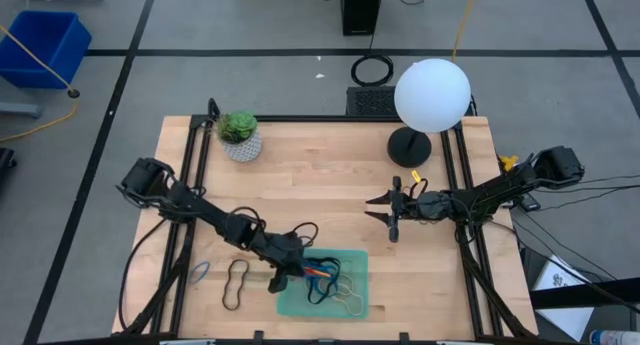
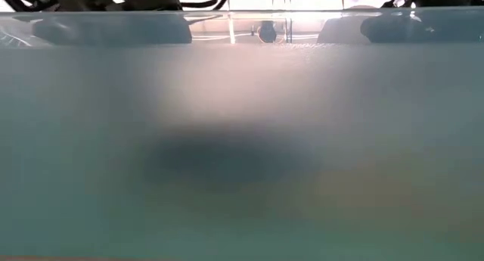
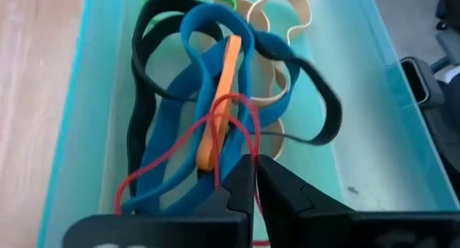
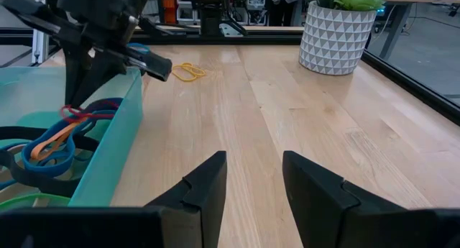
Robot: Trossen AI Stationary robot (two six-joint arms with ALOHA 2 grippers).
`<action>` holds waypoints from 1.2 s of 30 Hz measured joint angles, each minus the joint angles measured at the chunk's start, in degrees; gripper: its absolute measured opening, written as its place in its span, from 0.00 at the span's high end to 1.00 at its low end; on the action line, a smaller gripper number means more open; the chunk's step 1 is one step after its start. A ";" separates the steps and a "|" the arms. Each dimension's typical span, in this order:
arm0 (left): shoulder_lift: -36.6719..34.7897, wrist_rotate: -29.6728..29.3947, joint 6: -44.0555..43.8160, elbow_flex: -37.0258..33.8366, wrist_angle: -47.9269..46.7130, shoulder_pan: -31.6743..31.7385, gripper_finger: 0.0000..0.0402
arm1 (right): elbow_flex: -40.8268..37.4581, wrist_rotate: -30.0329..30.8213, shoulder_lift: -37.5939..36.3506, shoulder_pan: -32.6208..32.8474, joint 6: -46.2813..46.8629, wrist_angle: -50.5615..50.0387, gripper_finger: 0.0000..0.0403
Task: Pick and place rubber bands into bin
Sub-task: Put the small red rubberband into the green bin, then put the small green rubberband into the green bin
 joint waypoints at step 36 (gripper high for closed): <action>-9.84 -0.16 10.88 0.00 -4.56 0.99 0.46 | 0.00 0.00 0.00 0.00 0.09 0.00 0.67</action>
